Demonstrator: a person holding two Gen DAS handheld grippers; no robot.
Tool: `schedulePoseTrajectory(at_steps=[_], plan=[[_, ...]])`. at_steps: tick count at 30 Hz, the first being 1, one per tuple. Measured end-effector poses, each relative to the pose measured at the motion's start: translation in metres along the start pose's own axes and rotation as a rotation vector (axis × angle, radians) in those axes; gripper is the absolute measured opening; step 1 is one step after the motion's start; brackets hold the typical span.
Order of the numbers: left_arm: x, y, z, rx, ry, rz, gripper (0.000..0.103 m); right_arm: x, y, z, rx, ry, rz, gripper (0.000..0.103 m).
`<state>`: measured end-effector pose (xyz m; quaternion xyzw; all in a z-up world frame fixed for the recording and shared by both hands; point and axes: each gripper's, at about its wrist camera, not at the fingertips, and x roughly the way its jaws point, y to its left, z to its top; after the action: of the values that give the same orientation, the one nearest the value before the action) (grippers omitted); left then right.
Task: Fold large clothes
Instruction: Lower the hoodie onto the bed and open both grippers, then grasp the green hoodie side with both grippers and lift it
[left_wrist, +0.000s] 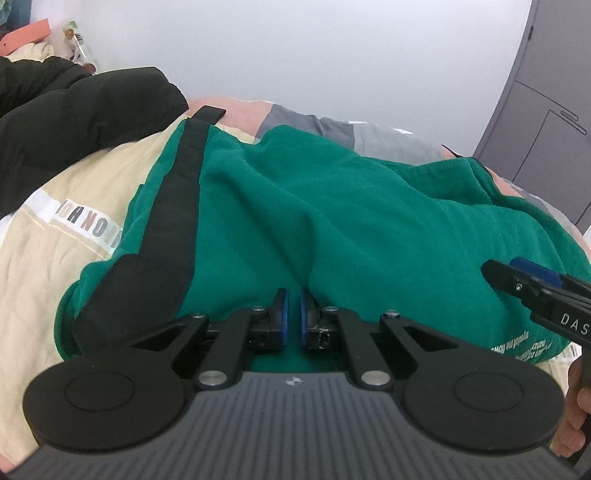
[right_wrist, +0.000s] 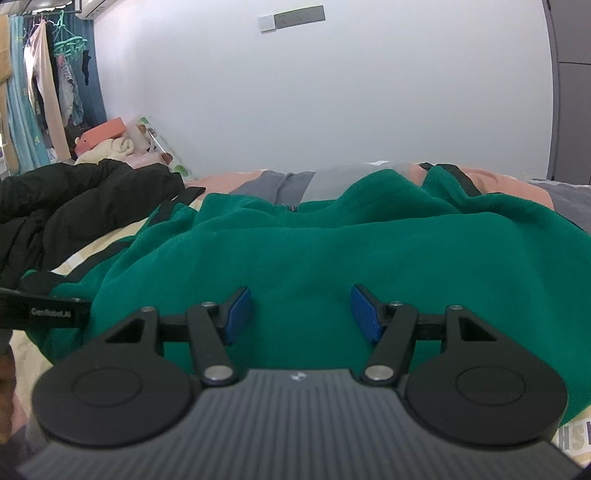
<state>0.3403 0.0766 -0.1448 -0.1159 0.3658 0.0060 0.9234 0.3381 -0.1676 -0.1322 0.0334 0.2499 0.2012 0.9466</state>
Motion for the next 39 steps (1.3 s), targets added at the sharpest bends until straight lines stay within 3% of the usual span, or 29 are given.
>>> schedulePoseTrajectory(at_steps=[11, 13, 15, 17, 21, 23, 26, 30, 32, 34, 39], plan=[[-0.052, -0.006, -0.006, -0.017, -0.094, 0.013, 0.011, -0.039, 0.002, -0.005, 0.071, -0.041, -0.009, 0.063], [-0.064, -0.006, -0.012, -0.046, -0.104, 0.001, 0.016, -0.051, -0.001, -0.006, 0.112, -0.035, 0.002, 0.063], [-0.075, -0.007, -0.020, -0.074, -0.111, -0.016, 0.032, -0.062, -0.003, -0.008, 0.155, -0.027, 0.002, 0.063], [-0.087, -0.010, -0.028, -0.082, -0.124, -0.015, 0.041, -0.071, -0.005, -0.010, 0.185, -0.010, -0.004, 0.063], [-0.103, -0.007, -0.040, -0.152, -0.117, -0.022, 0.055, -0.084, -0.015, -0.019, 0.276, 0.022, -0.031, 0.064], [-0.108, -0.002, -0.044, -0.212, -0.115, -0.042, 0.067, -0.087, -0.023, -0.026, 0.356, 0.040, -0.016, 0.077], [-0.108, 0.008, -0.048, -0.304, -0.105, -0.091, 0.084, -0.085, -0.033, -0.036, 0.448, 0.084, -0.002, 0.080], [-0.094, 0.026, -0.050, -0.408, -0.073, -0.135, 0.086, -0.070, -0.049, -0.045, 0.586, 0.151, 0.033, 0.081], [-0.083, 0.036, -0.053, -0.472, -0.029, -0.174, 0.086, -0.064, -0.058, -0.049, 0.664, 0.161, 0.053, 0.099], [-0.075, 0.043, -0.057, -0.524, -0.002, -0.193, 0.087, -0.061, -0.067, -0.055, 0.754, 0.154, 0.091, 0.103], [-0.067, 0.044, -0.057, -0.526, 0.015, -0.121, 0.093, -0.046, -0.079, -0.065, 0.902, 0.159, 0.109, 0.103]])
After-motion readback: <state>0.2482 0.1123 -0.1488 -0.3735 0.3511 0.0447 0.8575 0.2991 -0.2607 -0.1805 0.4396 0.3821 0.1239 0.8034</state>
